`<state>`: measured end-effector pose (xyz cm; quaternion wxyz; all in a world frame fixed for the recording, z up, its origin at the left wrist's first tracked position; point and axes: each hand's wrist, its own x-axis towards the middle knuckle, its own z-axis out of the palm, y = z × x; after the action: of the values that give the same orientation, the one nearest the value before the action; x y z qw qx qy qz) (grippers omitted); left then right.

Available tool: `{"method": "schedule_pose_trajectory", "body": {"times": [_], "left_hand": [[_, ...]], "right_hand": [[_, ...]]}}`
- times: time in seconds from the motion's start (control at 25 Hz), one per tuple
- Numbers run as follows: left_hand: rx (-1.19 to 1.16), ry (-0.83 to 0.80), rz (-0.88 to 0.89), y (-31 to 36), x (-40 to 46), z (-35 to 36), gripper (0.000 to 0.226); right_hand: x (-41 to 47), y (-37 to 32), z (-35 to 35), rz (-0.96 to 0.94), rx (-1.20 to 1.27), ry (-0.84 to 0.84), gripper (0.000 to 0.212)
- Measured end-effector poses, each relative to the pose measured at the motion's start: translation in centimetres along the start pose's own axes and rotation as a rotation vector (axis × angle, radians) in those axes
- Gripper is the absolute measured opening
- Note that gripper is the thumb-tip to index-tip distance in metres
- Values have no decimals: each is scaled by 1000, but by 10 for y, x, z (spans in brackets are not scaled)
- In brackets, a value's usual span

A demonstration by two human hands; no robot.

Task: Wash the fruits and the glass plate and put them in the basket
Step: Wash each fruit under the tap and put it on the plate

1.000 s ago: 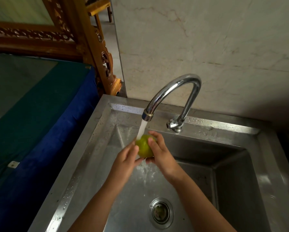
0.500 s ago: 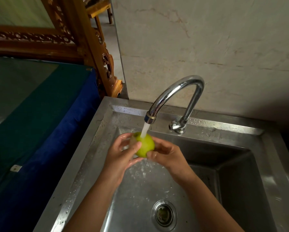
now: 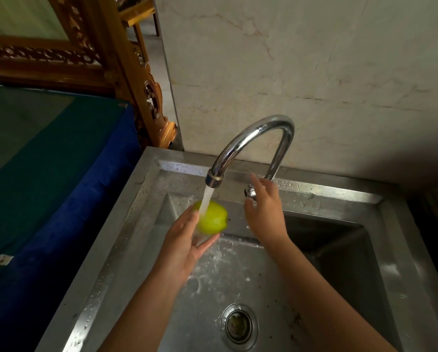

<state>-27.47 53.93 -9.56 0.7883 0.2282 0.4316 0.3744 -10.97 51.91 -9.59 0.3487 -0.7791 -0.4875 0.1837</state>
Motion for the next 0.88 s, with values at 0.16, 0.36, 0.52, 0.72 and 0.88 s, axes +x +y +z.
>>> {"method": "schedule_pose_trajectory", "body": {"times": [0.16, 0.36, 0.52, 0.72, 0.88], "left_hand": [[-98, -6, -42, 2, -3, -4, 28], [-119, 11, -65, 2, -7, -10, 28], [-130, 49, -87, 2, -9, -12, 20], [-104, 50, -60, 3, -18, -12, 15], [36, -48, -27, -1, -40, -2, 21]], "right_hand": [[10, 5, 4, -71, -160, -41, 47], [-21, 24, 1, -94, -262, -23, 54], [-35, 32, 0, -42, -392, -142, 58], [-44, 0, -13, 146, 91, -86, 48], [-76, -26, -23, 496, 842, -369, 37]]}}
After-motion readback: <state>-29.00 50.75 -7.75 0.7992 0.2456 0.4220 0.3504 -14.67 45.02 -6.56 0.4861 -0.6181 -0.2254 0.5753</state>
